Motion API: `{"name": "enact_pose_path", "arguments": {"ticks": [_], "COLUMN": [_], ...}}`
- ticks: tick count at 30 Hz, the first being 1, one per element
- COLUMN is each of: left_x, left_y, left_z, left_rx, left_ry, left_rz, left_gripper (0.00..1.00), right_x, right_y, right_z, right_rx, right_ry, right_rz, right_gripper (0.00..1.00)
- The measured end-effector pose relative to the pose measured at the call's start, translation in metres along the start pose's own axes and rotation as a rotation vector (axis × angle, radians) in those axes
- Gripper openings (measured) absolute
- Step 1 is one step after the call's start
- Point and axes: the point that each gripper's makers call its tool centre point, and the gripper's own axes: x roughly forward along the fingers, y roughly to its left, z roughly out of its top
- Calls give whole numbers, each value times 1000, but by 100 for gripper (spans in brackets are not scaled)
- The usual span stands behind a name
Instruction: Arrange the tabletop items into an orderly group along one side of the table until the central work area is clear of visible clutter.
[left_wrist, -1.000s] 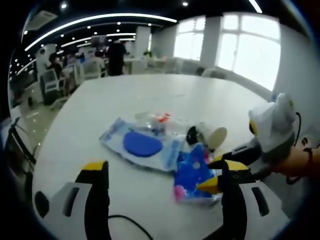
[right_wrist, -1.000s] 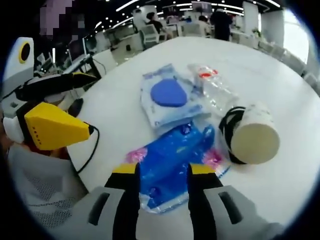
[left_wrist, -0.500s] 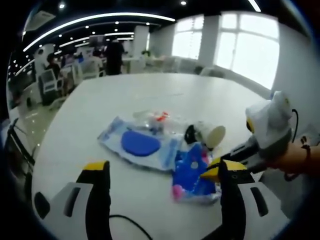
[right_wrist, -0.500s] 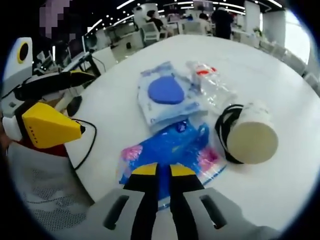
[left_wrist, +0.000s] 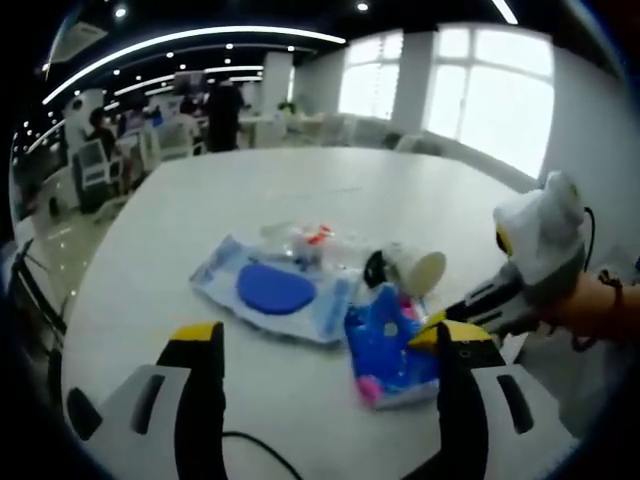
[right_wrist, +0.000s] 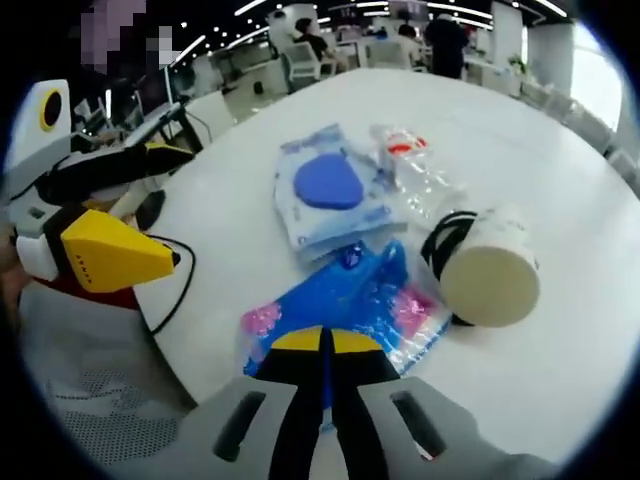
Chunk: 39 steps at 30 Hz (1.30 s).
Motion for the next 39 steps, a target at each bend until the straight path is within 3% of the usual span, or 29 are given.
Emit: {"name": "enact_pose_path", "arguments": {"ticks": [16,31,36,39], "left_x": [2,4,4,4], "left_y": [-10,-25,-35,-37], "left_z": [2,0,-7,-10], "left_rx": [33,105,118,134], "left_ry": [-6,9,46,65], "left_rz": [-45,-112,-157,-162], "left_gripper": [78,59,46,44], "right_x": [-28,-57,-59,-60], "right_y": [9,32,39,43], "right_z": [-2,0,-4,-5], "right_rx": [-114,-139,-208,-229], "right_ry": [33,-5,3,3], "right_rz": [51,168,189,207], "right_gripper": [1,1,1,1]}}
